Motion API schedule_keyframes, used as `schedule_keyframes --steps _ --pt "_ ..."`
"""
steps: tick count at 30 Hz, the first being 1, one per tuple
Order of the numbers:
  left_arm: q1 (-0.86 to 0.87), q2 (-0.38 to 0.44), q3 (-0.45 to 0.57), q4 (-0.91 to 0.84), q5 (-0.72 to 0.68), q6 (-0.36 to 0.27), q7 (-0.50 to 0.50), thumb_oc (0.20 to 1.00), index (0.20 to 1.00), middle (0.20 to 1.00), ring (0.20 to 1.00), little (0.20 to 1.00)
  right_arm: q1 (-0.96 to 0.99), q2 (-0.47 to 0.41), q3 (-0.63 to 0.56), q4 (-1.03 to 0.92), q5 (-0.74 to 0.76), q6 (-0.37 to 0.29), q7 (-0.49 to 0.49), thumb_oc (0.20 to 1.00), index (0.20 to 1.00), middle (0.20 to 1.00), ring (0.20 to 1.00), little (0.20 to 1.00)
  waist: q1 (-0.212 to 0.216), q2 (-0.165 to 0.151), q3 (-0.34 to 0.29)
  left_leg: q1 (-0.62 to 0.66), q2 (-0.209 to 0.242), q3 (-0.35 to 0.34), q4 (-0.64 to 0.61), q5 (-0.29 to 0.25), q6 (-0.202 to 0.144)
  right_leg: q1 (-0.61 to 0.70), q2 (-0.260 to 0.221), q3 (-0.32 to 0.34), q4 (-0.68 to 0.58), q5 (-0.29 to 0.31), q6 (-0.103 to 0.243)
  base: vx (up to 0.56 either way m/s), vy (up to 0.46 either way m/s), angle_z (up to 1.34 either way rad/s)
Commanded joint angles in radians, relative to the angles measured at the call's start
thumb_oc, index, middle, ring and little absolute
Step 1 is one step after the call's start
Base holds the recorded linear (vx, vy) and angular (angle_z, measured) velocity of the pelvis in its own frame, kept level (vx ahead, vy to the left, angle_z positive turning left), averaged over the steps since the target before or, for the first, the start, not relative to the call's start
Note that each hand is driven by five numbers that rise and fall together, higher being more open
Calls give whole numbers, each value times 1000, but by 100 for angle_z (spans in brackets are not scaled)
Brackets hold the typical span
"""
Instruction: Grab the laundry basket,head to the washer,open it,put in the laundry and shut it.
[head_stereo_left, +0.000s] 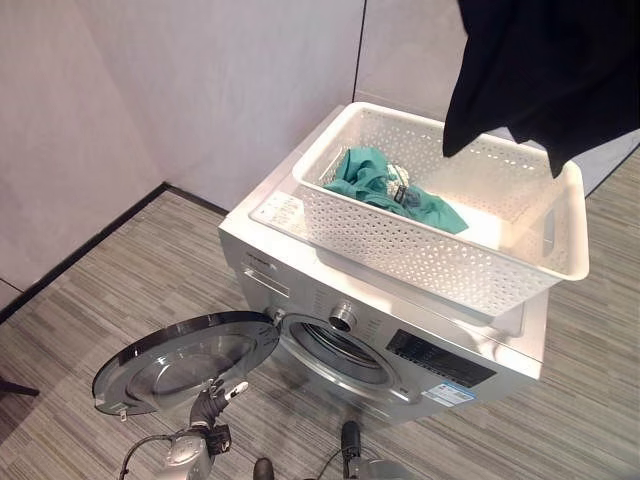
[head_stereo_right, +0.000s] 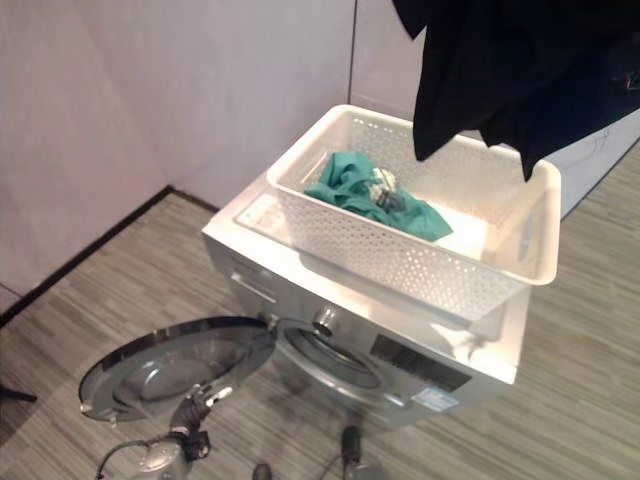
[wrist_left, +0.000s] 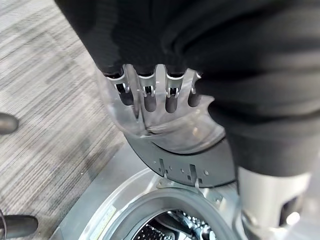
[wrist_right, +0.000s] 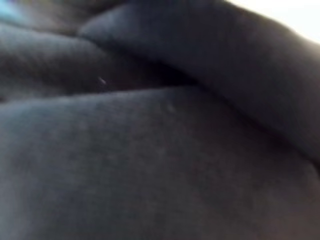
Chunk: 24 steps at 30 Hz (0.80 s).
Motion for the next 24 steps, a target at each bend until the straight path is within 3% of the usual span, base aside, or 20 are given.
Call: schedule_keyframes --steps 1,12,13,14,17,20,21,24 --pt "-36 95 -64 -90 44 -45 5 1000 1000 1000 1000 1000 -110 -8 -71 70 -67 43 -91 200 200 200 200 200 33 -41 -17 26 21 -38 46 -106 26 41 -91 36 82 -144 90 0 0 0" --pt "-21 166 -70 -355 132 -50 -8 1000 1000 1000 1000 1000 -47 -26 -156 30 -108 48 -111 200 200 200 200 200 39 -46 -5 -7 41 -53 188 -159 12 95 -97 9 80 -162 83 -39 2 13" --pt "-4 193 -45 -446 138 -61 5 1000 1000 1000 1000 1000 -49 5 -136 24 -115 40 -106 200 200 200 200 200 66 -51 9 -20 29 -155 228 -139 -8 84 -87 48 89 -158 77 -235 127 6" --pt "-5 191 -33 -492 123 -71 13 1000 1000 1000 1000 1000 -70 20 -117 25 -108 33 -95 200 200 200 200 200 66 -49 12 -11 12 -248 202 -164 -5 65 -89 63 106 -156 80 -256 165 -35" --pt "-1 182 -33 -511 113 -73 12 1000 1000 1000 1000 1000 -74 39 -110 24 -101 33 -90 200 200 200 200 200 49 -42 1 -4 7 -255 195 -180 5 52 -101 63 122 -157 88 -88 183 -46" --pt "9 176 -38 -518 110 -70 9 1000 1000 1000 1000 1000 -79 75 -102 17 -117 41 -77 200 200 200 200 200 48 -37 1 -1 -33 -236 220 -214 34 18 -129 94 149 -142 108 -107 296 -11" --pt "16 178 -41 -522 113 -69 6 1000 1000 1000 1000 1000 -102 105 -89 16 -139 51 -71 200 200 200 200 200 49 -35 12 7 -70 -217 225 -237 62 -18 -150 125 162 -110 130 -103 238 -37" --pt "26 177 -40 -523 115 -68 3 1000 1000 1000 1000 1000 -108 139 -87 3 -152 59 -60 200 200 200 200 200 57 -38 18 23 -105 -178 213 -247 91 -39 -174 160 157 -77 155 -109 294 -64"
